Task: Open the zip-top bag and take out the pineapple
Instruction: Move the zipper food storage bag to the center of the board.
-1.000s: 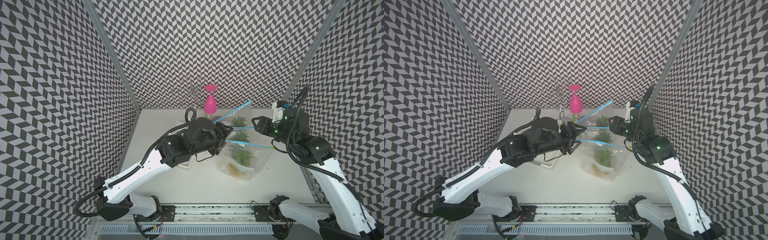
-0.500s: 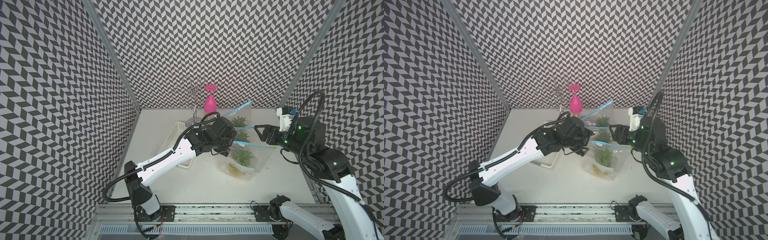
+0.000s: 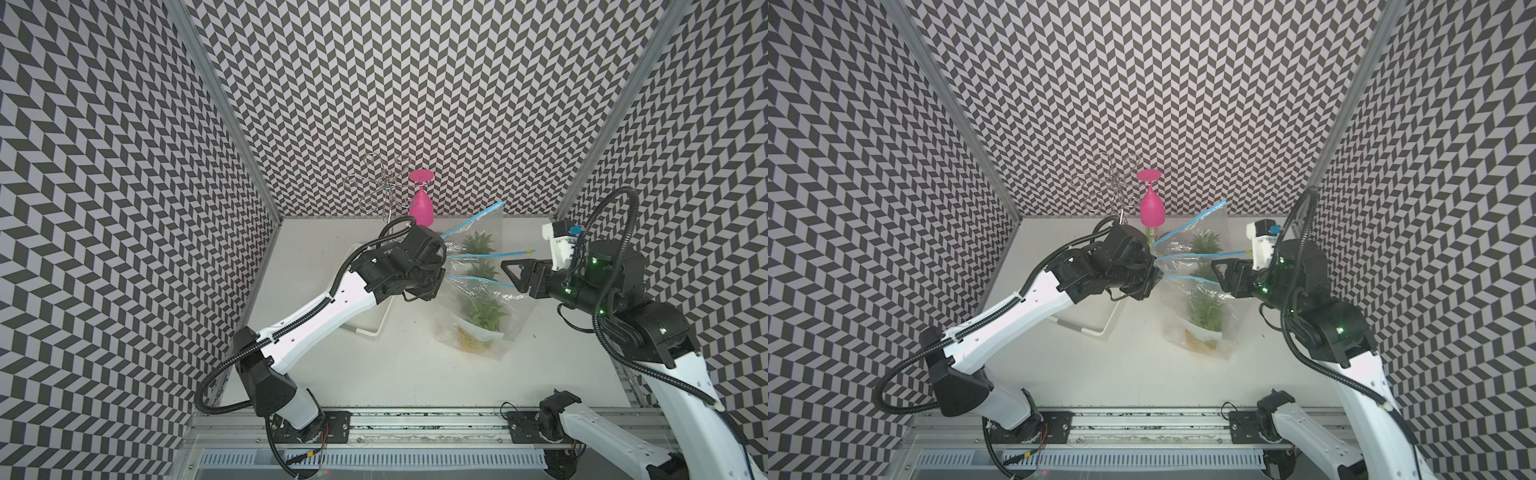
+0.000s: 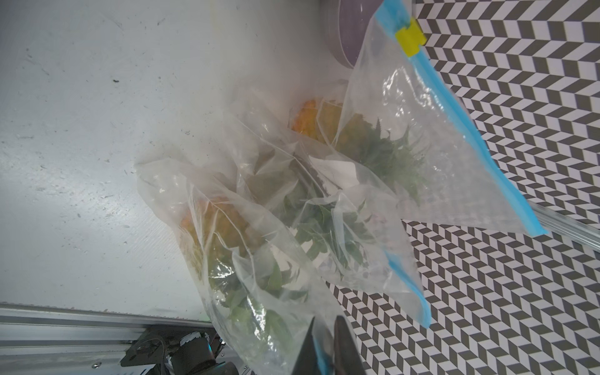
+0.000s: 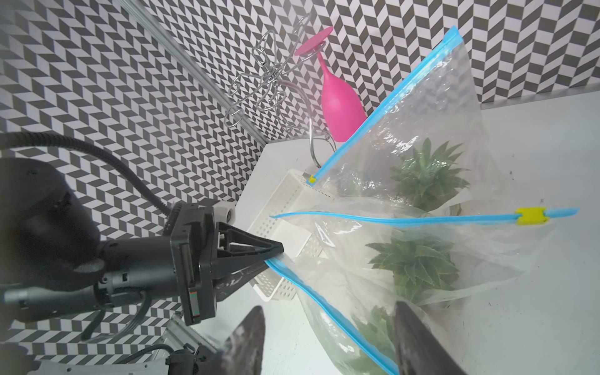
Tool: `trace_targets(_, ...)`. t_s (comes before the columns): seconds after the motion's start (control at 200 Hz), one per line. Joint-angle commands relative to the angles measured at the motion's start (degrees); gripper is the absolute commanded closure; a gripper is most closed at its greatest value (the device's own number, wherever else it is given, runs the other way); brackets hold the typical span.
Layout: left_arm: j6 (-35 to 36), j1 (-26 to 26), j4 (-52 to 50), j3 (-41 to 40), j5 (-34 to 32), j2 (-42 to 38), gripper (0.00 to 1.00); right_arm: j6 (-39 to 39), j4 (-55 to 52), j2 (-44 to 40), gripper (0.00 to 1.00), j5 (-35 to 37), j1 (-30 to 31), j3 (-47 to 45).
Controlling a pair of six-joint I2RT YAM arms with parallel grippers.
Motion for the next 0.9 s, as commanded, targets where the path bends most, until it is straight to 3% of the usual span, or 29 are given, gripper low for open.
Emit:
trace_targets(0.0, 3.09, 1.92, -2.33, 1.38, -3.04, -2.56, 0.96, -1.67, 4.5, -1.63, 0.4, -4.19, 0.11, -1.74)
trace_targets(0.26, 12.48, 8.13, -2.02, 0.63, -2.08, -4.87, 1.0, -5.75, 11.24, -5.59, 0.41, -8.99, 0.12, -8.61)
trace_targets(0.461, 17.78, 12.19, -1.52, 0.1, -2.46, -6.02, 1.0, -10.73, 14.86, -11.05, 0.55, -10.72, 0.12, -14.72)
trace_targets(0.611, 19.24, 13.5, 0.2, -2.13, -0.81, -6.68, 1.0, -14.05, 17.91, -15.56, 0.61, -15.37, 0.12, -21.36)
trace_targets(0.896, 19.72, 14.11, 1.15, -4.41, -0.22, -7.74, 1.0, -18.66, 21.65, -16.55, 0.6, -14.25, 0.21, -26.55)
